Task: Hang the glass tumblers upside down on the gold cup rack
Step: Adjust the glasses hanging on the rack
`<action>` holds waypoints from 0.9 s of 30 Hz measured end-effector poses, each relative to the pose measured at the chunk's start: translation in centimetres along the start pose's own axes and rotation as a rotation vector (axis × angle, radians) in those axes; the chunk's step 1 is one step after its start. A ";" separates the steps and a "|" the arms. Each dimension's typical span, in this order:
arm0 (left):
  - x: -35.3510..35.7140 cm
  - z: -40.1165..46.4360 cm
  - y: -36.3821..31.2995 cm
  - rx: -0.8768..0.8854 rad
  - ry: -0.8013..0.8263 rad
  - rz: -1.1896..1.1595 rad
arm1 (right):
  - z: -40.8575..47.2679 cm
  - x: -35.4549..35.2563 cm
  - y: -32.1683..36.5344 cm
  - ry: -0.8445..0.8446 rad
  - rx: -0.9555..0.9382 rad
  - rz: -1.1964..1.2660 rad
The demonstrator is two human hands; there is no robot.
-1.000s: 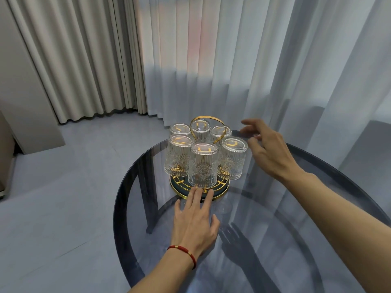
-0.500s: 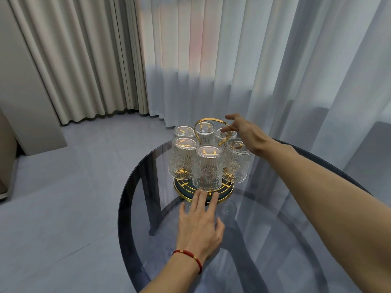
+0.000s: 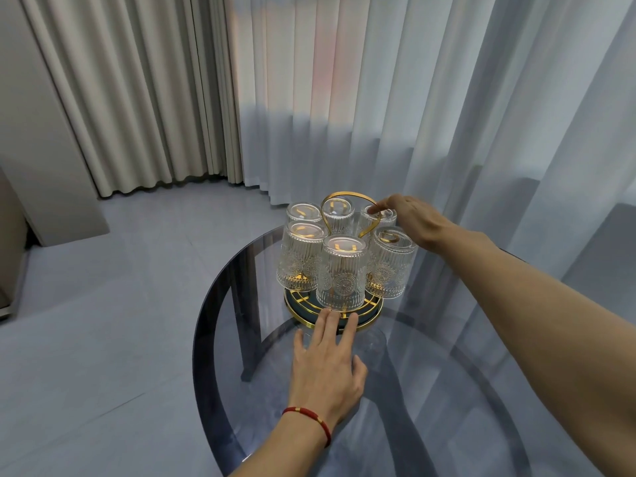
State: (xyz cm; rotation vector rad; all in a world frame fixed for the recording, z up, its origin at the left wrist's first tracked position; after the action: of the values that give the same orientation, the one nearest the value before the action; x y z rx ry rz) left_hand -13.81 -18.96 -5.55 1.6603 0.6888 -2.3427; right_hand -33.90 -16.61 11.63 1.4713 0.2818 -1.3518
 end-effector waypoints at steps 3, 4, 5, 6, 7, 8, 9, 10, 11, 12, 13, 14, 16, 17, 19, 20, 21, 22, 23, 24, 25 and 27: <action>0.0 0.0 0.0 -0.002 -0.002 -0.011 | 0.1 -0.2 -0.1 -0.007 -0.044 -0.050; 0.0 0.0 0.0 -0.001 -0.002 -0.010 | 0.1 -0.3 -0.1 -0.008 -0.057 -0.061; 0.0 0.1 0.0 -0.001 -0.001 -0.007 | 0.1 -0.4 -0.3 -0.011 -0.065 -0.068; 0.0 0.1 0.0 -0.001 0.001 -0.006 | 0.1 -0.6 -0.5 -0.015 -0.070 -0.074; 0.0 0.1 0.0 -0.003 0.002 -0.007 | 0.1 -0.8 -0.7 -0.021 -0.070 -0.076; 0.0 0.1 0.0 -0.003 0.003 -0.008 | 0.0 -0.9 -1.0 -0.024 -0.066 -0.075; 0.1 0.1 0.0 -0.003 0.005 -0.007 | 0.0 -1.0 -1.2 -0.026 -0.063 -0.076; 0.1 0.0 0.0 -0.003 0.007 -0.005 | -0.1 -1.1 -1.3 -0.026 -0.064 -0.085; 0.1 0.0 0.0 -0.002 0.004 -0.005 | -0.1 -1.1 -1.4 -0.025 -0.067 -0.097; 0.0 0.0 0.0 -0.003 -0.001 -0.007 | 0.0 -1.1 -1.5 -0.022 -0.069 -0.107; -0.1 0.0 0.0 -0.004 -0.005 -0.010 | 0.0 -1.1 -1.6 -0.021 -0.066 -0.111; -0.1 0.0 0.0 -0.004 -0.006 -0.010 | 0.1 -1.1 -1.7 -0.019 -0.059 -0.113; 0.0 0.0 0.0 -0.005 -0.007 -0.008 | 0.1 -0.9 -1.9 -0.007 -0.046 -0.116; 0.0 0.0 0.0 -0.006 -0.006 -0.010 | 0.1 -0.8 -1.9 0.000 -0.039 -0.116; 0.0 0.0 0.0 -0.008 -0.005 -0.014 | 0.2 -0.8 -1.8 0.001 -0.027 -0.104; -0.1 0.0 0.0 -0.008 -0.007 -0.015 | 0.2 -1.0 -1.7 -0.011 -0.021 -0.088; -0.2 -0.1 0.0 -0.007 -0.010 -0.016 | 0.3 -1.3 -1.5 -0.030 -0.014 -0.061; -0.3 -0.1 -0.1 -0.007 -0.012 -0.017 | 0.4 -1.5 -1.1 -0.052 -0.010 -0.029; -0.3 -0.1 -0.1 -0.006 -0.010 -0.015 | 0.5 -1.8 -0.6 -0.073 -0.014 0.000; -0.3 -0.1 -0.1 -0.006 -0.004 -0.011 | 0.7 -2.1 0.2 -0.092 -0.026 0.024; -0.3 -0.1 -0.1 -0.007 0.003 -0.007 | 1.0 -2.2 1.0 -0.111 -0.042 0.044; -0.2 0.0 -0.1 -0.008 0.012 0.000 | 1.7 -2.4 3.0 -0.139 -0.081 0.092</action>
State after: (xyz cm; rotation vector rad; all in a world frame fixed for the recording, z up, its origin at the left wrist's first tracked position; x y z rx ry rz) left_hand -13.72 -18.90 -5.31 1.6725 0.6991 -2.3288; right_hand -33.46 -18.08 15.51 1.3017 0.1759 -1.3459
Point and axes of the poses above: each hand's wrist, its own z-axis towards the middle knuckle, its own x-axis out of the palm, y = z × x, the point moved 9 cm from there along z, towards the middle knuckle, and after that the axes turned 4 degrees about -x, right-handed, at the moved point
